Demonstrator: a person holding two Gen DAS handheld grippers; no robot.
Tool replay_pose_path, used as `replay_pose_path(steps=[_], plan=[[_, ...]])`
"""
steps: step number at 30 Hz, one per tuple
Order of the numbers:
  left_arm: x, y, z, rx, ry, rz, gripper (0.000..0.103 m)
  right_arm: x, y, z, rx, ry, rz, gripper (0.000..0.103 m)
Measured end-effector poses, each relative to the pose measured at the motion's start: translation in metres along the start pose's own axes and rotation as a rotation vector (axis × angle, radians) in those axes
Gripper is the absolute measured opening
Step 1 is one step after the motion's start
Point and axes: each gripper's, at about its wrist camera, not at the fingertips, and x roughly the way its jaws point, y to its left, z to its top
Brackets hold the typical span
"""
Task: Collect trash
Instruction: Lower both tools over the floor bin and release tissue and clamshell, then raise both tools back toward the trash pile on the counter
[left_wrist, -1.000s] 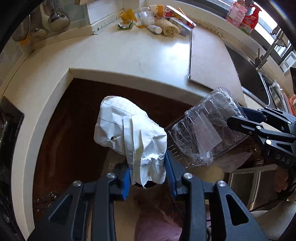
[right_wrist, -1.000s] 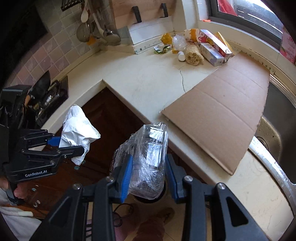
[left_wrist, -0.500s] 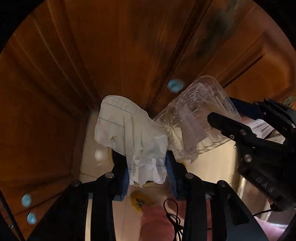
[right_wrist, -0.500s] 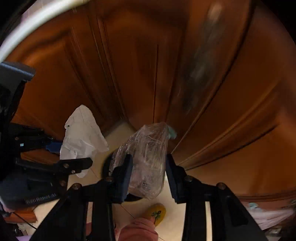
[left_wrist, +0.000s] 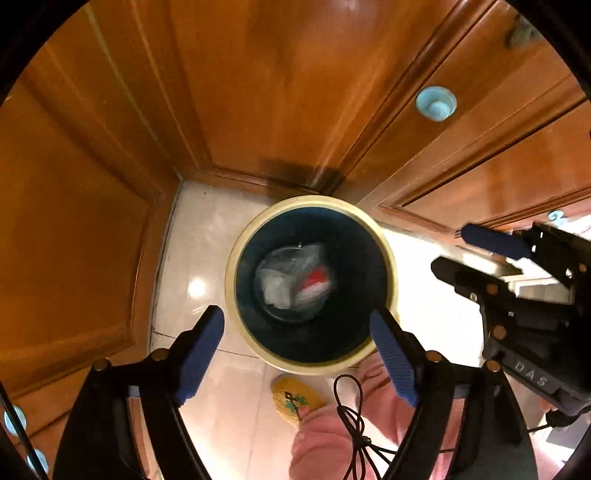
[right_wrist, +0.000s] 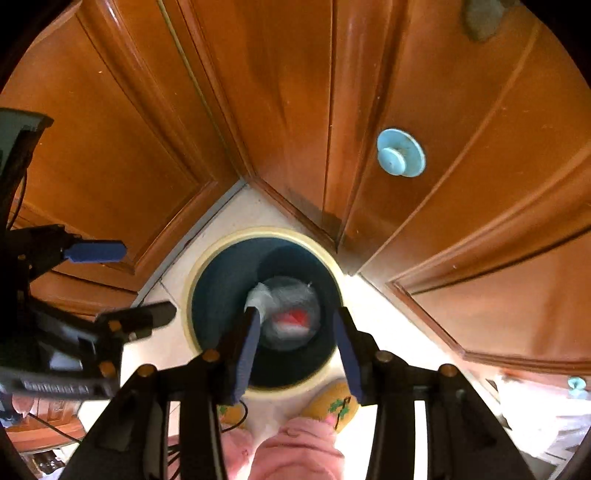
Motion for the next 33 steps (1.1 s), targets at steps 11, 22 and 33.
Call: replay_pose_path(steps=[11, 22, 33], plan=[[-0.16, -0.02, 0.0, -0.001, -0.092, 0.008, 0.08, -0.142, 0.026, 0.004, 0.094, -0.004, 0.047, 0.042], [-0.382, -0.038, 0.022, 0.044, -0.357, 0.04, 0.081, -0.34, 0.032, 0.031, 0.165, -0.271, -0.031, 0.042], [-0.521, -0.07, 0.035, 0.115, -0.607, 0.068, 0.096, -0.427, 0.037, 0.051, 0.174, -0.429, -0.045, 0.042]])
